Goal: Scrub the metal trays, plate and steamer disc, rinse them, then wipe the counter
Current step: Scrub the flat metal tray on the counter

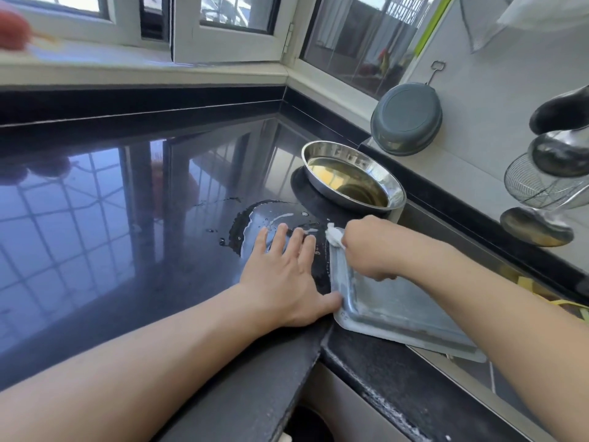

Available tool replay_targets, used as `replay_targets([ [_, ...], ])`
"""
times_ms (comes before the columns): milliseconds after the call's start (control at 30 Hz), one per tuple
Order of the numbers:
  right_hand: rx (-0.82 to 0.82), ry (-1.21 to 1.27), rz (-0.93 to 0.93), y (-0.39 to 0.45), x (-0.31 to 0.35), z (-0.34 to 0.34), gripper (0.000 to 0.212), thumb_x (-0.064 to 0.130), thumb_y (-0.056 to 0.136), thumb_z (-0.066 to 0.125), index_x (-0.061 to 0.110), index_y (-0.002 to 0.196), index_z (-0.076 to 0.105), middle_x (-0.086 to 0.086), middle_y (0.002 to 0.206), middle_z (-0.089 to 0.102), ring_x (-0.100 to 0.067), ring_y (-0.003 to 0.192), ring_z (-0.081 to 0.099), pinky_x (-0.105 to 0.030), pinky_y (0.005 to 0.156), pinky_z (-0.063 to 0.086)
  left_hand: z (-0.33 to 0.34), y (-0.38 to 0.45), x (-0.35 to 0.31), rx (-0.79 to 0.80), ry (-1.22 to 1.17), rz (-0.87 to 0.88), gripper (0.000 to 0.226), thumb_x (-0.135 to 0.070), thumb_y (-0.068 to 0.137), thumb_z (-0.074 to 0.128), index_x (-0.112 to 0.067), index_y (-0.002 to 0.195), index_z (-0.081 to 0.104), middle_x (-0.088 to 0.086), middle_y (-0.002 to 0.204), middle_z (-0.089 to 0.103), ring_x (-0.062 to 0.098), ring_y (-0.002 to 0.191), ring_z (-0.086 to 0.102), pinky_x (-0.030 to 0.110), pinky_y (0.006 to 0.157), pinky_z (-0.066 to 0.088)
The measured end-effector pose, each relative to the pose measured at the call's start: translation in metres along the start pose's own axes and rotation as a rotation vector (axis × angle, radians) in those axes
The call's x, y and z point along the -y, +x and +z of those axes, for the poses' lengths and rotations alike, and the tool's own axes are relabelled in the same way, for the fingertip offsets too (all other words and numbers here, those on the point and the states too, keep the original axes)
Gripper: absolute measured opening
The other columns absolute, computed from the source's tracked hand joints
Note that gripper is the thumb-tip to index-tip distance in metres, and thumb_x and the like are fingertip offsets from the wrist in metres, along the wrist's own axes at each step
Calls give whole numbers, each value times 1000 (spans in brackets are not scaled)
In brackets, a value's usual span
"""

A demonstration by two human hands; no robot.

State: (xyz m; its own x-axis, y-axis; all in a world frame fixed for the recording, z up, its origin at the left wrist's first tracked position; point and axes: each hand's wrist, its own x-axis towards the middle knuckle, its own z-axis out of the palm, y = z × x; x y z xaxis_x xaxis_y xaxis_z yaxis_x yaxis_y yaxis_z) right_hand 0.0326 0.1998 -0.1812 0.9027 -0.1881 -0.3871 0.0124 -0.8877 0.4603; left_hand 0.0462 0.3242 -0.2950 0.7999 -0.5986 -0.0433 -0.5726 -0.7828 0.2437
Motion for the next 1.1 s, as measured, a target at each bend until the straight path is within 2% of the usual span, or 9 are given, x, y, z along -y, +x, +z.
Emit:
replay_targets([
  [133,160,-4,-86,-29,4,-1,10,3,94,58,5,85,63,-10,67,67,-9,28,48,-17,33,37,3,1,0,-14,-6,-1,113,-89,84,19,-14,165,-3,5,174,-4,29,159,-14,55,126,-7],
  [233,220,-98,-122,-44,13,-3,12,-1,90,63,8,82,62,-6,59,52,-12,27,43,-15,25,26,3,1,0,-20,-9,-5,113,-91,83,15,-15,165,-2,5,174,-3,29,159,-13,55,126,-8],
  [300,176,-88,-39,-32,17,-4,13,-6,85,67,4,81,60,-5,62,47,-12,37,41,-19,29,32,4,0,0,-25,0,-1,111,-90,84,16,-16,165,-2,5,174,-3,30,159,-14,55,126,-7],
  [433,-42,189,109,15,3,6,30,-1,87,59,13,70,39,-7,77,52,-23,63,51,-32,57,45,6,2,1,-34,3,3,112,-88,75,9,-20,164,2,4,173,1,31,159,-11,57,126,-5],
  [567,-134,420,140,29,-28,10,21,11,99,52,13,78,54,-6,71,57,-19,55,53,-27,50,43,5,2,1,-36,-2,4,103,-83,79,16,-23,163,7,4,172,4,30,158,-9,57,126,-5],
  [667,-118,462,150,10,-60,18,24,10,98,46,18,93,68,-16,81,68,-28,54,56,-28,48,48,-1,5,4,-44,-47,-20,101,-77,76,19,-26,162,11,5,169,11,30,157,-2,55,126,-3],
  [800,-93,574,175,-23,-98,54,26,20,99,49,16,109,72,-13,83,70,-29,64,60,-36,61,54,-13,13,9,-64,-188,-64,75,-49,89,47,-32,160,26,4,167,26,27,157,12,53,128,4],
  [933,-136,561,210,-44,-119,88,32,25,101,50,21,125,71,14,92,69,-20,92,62,-32,82,48,-25,5,7,-277,-460,-102,53,-6,89,51,-19,139,62,5,146,57,26,140,46,43,118,32],
  [1100,-156,620,227,-56,-131,114,31,29,102,48,29,122,71,8,89,68,-21,82,61,-30,71,45,-27,-8,-4,-332,-455,0,37,-14,97,52,-20,129,70,-2,136,65,20,134,51,32,106,38],
])
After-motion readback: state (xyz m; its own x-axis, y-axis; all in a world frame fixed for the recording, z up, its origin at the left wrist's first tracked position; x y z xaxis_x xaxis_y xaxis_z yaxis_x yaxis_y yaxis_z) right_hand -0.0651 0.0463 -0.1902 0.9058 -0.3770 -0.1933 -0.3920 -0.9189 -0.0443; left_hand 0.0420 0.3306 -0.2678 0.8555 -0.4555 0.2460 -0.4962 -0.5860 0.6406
